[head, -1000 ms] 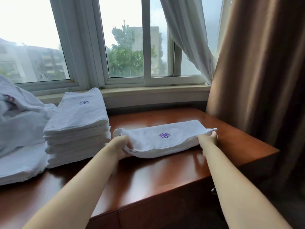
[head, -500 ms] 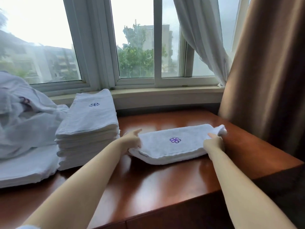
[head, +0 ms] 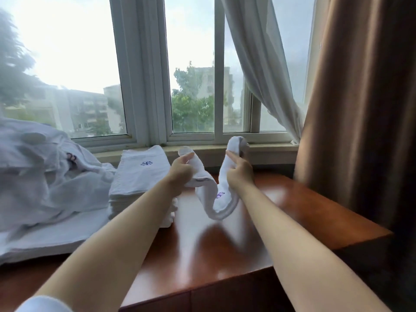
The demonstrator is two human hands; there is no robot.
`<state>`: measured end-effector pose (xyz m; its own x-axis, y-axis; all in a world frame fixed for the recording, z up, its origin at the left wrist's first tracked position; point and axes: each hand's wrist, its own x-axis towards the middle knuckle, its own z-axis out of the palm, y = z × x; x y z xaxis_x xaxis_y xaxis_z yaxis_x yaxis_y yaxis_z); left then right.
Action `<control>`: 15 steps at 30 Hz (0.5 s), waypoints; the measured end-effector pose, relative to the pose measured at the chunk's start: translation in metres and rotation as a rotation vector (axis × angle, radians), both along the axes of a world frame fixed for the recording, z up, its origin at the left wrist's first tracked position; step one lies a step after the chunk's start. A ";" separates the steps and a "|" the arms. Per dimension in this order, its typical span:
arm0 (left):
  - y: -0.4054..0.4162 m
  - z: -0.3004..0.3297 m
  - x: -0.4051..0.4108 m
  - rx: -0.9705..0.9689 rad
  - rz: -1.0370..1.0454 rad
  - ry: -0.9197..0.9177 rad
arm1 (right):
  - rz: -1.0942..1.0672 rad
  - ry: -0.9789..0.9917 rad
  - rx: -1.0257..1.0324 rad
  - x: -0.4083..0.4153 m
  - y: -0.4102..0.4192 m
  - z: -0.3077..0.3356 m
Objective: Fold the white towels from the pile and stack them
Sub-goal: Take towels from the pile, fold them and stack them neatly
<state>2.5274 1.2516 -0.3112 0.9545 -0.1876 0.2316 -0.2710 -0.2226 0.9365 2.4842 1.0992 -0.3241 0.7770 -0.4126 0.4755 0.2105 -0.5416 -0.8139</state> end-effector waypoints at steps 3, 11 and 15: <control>0.019 0.013 -0.016 -0.078 0.015 -0.029 | 0.046 -0.047 0.011 -0.011 0.023 0.018; 0.098 0.057 -0.039 -0.259 0.051 -0.120 | 0.186 -0.185 -0.057 -0.025 0.106 0.067; 0.142 0.069 -0.040 -0.267 0.069 -0.164 | 0.247 -0.222 -0.072 -0.008 0.149 0.078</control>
<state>2.4878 1.3936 -0.2420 0.9087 -0.0352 0.4159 -0.4160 0.0022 0.9093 2.4765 1.2484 -0.2464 0.7232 -0.1842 0.6656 0.5105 -0.5065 -0.6949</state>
